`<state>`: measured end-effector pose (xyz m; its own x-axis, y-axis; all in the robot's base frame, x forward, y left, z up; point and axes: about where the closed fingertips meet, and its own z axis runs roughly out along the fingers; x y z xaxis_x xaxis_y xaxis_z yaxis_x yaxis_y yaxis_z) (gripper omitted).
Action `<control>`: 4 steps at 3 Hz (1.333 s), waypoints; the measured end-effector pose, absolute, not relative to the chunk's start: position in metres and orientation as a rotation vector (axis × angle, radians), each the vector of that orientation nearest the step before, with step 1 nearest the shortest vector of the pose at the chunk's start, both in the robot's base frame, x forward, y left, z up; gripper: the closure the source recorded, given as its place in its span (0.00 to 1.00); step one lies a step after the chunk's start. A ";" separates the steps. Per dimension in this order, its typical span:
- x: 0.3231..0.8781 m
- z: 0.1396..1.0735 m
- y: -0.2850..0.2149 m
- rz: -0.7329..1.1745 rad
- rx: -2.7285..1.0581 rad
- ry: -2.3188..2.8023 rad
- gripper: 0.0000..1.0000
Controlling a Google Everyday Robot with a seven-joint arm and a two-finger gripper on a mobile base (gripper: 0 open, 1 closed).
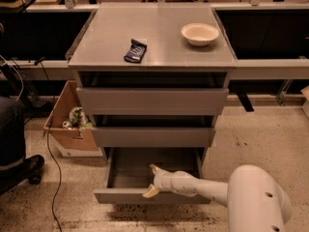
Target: Close bottom drawer
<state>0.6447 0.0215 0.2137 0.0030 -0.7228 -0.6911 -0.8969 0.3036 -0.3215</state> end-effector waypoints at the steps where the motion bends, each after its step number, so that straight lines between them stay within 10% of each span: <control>1: 0.650 0.216 0.025 0.260 -1.456 1.751 0.57; 2: 0.654 0.218 0.026 0.254 -1.451 1.745 0.88; 4: 0.612 0.232 0.010 0.286 -1.447 1.757 1.00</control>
Offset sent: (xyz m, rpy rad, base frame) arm 0.0158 0.0039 0.0067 0.0074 -0.0380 -0.0165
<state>0.6122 0.0095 0.2318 -0.0006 -0.7094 -0.7048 -0.8964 0.3127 -0.3140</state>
